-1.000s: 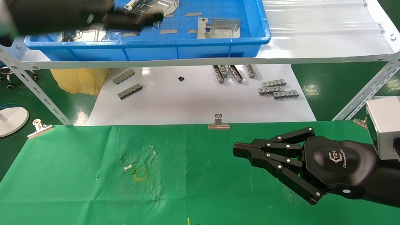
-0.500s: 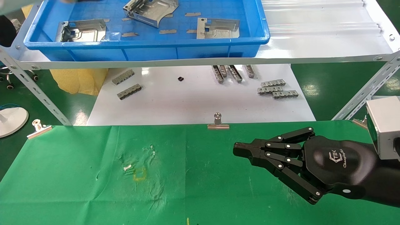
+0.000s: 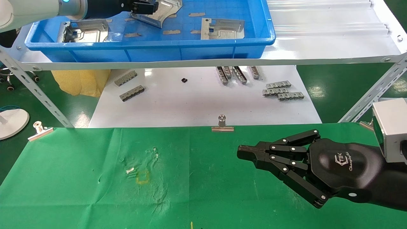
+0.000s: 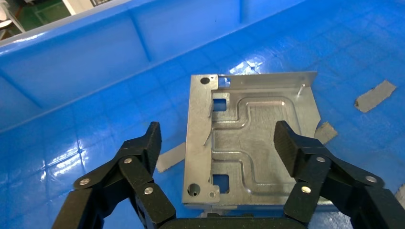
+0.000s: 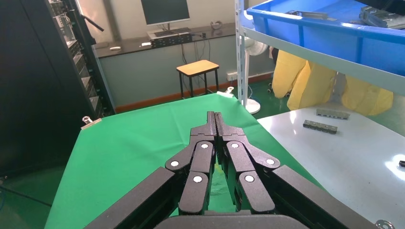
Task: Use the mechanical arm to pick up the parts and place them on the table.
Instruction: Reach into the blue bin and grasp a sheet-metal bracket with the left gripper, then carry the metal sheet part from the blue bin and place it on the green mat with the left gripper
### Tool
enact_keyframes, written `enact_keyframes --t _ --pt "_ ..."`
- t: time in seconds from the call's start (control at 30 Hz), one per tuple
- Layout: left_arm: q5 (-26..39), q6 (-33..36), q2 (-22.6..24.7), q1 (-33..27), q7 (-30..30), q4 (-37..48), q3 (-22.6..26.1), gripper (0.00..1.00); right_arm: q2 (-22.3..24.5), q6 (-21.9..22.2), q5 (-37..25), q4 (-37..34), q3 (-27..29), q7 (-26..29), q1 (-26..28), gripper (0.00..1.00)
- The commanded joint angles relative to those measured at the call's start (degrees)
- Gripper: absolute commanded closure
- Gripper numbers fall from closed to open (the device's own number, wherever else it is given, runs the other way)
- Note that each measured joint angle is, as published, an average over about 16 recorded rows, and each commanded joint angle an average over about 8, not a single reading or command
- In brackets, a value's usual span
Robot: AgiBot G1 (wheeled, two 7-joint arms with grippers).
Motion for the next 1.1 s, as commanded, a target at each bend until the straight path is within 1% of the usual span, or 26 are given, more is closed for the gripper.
enact_keyframes --t 0.03,0.1,0.13,0.27,0.3,0.37,0.4,0.93,1.1 --pt "0.0 -0.2 0.0 0.2 -0.5 -0.3 0.2 1.00 0.0 0.0 0.0 0.0 0.0 0.0 0.0 0.98" --pt "-0.2 -0.4 0.0 0.4 -0.8 -0.5 0.3 1.00 0.0 0.0 0.0 0.0 0.0 0.0 0.0 0.89" --pt "-0.2 -0.5 -0.1 0.4 -1.0 -0.6 0.3 1.00 0.0 0.0 0.0 0.0 0.0 0.0 0.0 0.80" --pt "-0.3 -1.0 -0.1 0.6 -1.5 -0.7 0.7 1.00 0.0 0.0 0.0 0.0 0.0 0.0 0.0 0.30" --pt "-0.3 -1.1 0.0 0.7 -1.6 -0.7 0.8 1.00 0.0 0.0 0.0 0.0 0.0 0.0 0.0 0.19" --pt "-0.3 -1.4 0.0 0.8 -1.9 -0.7 1.0 1.00 0.0 0.0 0.0 0.0 0.0 0.0 0.0 0.03" --pt "-0.3 -1.6 0.0 0.9 -2.0 -0.8 1.1 1.00 0.0 0.0 0.0 0.0 0.0 0.0 0.0 0.00" --pt "-1.5 -3.9 -0.4 1.0 -2.8 -1.9 1.9 1.00 0.0 0.0 0.0 0.0 0.0 0.0 0.0 0.00" --pt "-3.5 -1.6 -2.0 -0.5 -1.1 -3.0 0.7 1.00 0.0 0.0 0.0 0.0 0.0 0.0 0.0 0.00"
